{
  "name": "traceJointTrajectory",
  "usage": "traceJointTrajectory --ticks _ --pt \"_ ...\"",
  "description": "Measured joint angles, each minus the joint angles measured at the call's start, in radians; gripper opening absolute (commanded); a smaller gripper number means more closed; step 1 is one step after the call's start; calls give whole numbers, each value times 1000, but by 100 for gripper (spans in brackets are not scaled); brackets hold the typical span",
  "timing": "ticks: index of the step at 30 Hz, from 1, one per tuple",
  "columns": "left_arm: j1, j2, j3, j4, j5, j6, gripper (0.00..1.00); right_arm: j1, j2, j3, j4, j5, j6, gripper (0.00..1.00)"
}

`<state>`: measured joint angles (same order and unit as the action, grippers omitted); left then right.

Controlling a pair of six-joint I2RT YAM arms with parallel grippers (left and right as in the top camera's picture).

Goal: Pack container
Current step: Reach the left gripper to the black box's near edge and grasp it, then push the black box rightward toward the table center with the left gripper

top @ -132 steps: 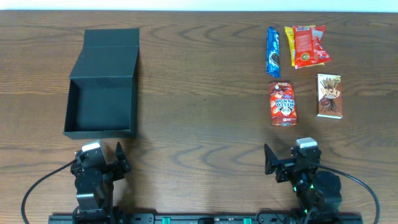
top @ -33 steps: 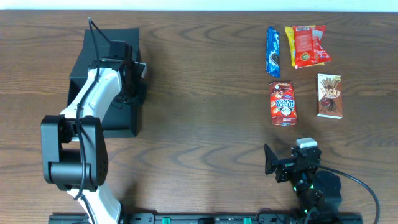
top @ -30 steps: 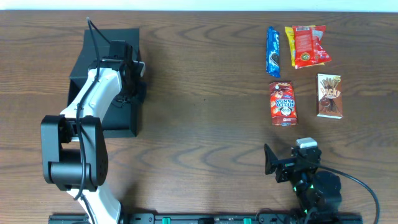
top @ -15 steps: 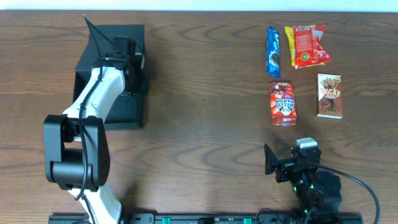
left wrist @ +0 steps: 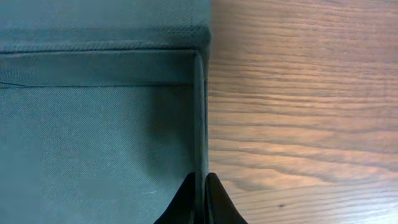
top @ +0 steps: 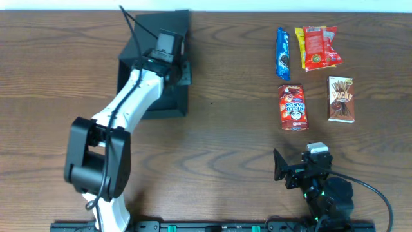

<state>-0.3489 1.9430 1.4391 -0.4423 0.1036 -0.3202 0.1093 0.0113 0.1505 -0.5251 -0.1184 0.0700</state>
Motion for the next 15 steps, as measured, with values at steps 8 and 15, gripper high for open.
traceJointTrajectory --ticks 8,15 --pt "-129 58 0 83 16 -125 6 0 0 0 0 0 0 99" --pt "-215 75 5 140 8 -186 5 0 0 0 0 0 0 99"
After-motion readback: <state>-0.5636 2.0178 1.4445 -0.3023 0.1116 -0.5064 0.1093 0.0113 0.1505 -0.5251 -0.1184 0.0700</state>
